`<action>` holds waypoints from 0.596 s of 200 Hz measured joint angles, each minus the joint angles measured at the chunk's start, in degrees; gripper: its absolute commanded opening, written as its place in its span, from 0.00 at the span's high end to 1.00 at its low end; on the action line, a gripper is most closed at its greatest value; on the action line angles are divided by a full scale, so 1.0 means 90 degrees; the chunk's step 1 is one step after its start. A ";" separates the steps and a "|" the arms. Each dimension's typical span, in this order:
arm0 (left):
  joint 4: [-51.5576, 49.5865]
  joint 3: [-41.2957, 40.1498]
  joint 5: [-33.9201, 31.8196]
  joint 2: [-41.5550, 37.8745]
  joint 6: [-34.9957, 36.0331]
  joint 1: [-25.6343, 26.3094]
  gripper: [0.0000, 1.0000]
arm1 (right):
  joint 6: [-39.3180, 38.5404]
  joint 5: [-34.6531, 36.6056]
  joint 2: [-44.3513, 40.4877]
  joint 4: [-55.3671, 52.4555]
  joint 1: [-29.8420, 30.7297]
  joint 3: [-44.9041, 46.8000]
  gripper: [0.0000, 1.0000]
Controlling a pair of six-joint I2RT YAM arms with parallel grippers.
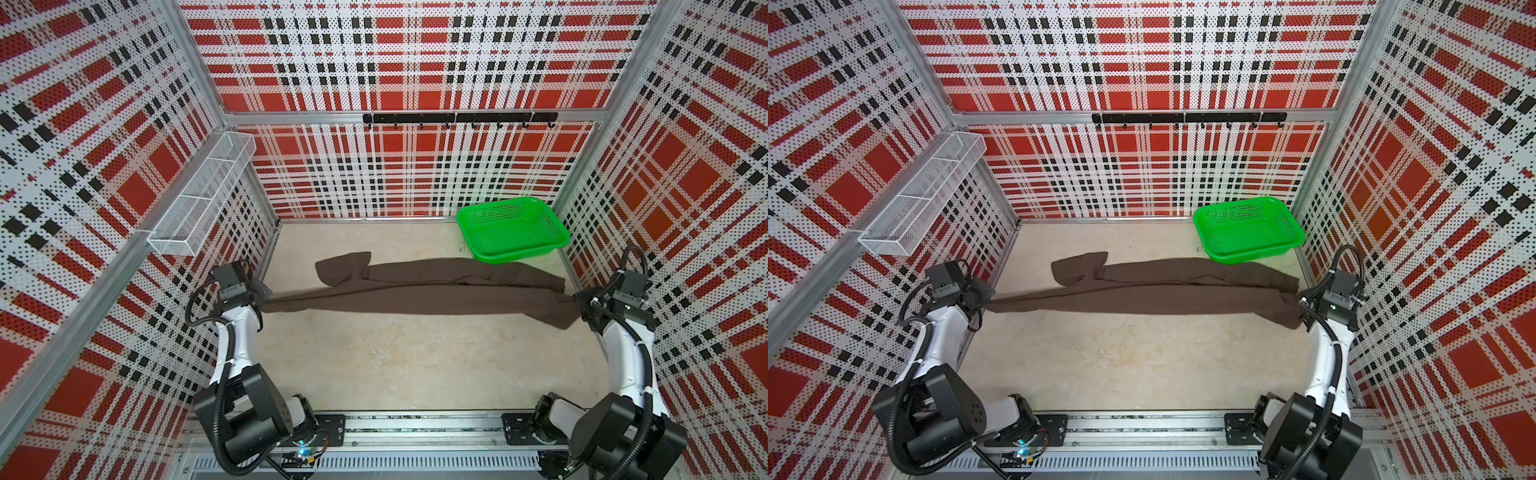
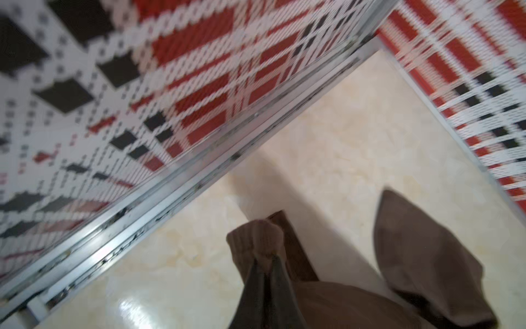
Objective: Fold and stack the trousers
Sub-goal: Flatten out the trousers at the center of the table.
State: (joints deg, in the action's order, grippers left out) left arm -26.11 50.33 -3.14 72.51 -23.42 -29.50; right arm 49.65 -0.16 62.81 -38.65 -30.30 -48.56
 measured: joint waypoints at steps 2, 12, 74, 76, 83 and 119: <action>-0.0017 -0.0034 -0.0012 0.0000 0.0005 -0.0010 1.00 | -0.0005 0.0056 -0.0015 -0.0022 0.0000 0.0044 1.00; -0.0058 -0.0170 -0.0046 0.0000 0.0036 -0.0029 1.00 | -0.0034 0.0270 -0.0102 -0.0134 -0.0002 0.0194 1.00; -0.0051 -0.0658 -0.0401 0.0000 0.0092 -0.0034 0.96 | -0.0066 0.1377 -0.0556 -0.0199 -0.0005 0.0680 1.00; -0.0051 -0.0670 -0.0408 0.0000 0.0092 -0.0034 0.96 | -0.0061 0.1396 -0.0561 -0.0204 -0.0005 0.0707 1.00; -0.0051 -0.0704 -0.0427 0.0000 0.0092 -0.0034 0.92 | -0.0039 0.1462 -0.0568 -0.0204 -0.0005 0.0794 1.00; 0.0032 -0.0736 -0.0607 -0.0019 0.0117 -0.0036 0.52 | 0.0107 0.1702 -0.0738 -0.0187 -0.0024 0.1214 0.71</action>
State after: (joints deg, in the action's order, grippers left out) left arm -25.82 43.70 -8.60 72.34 -22.37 -29.82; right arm 50.61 15.16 56.16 -40.34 -30.52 -37.63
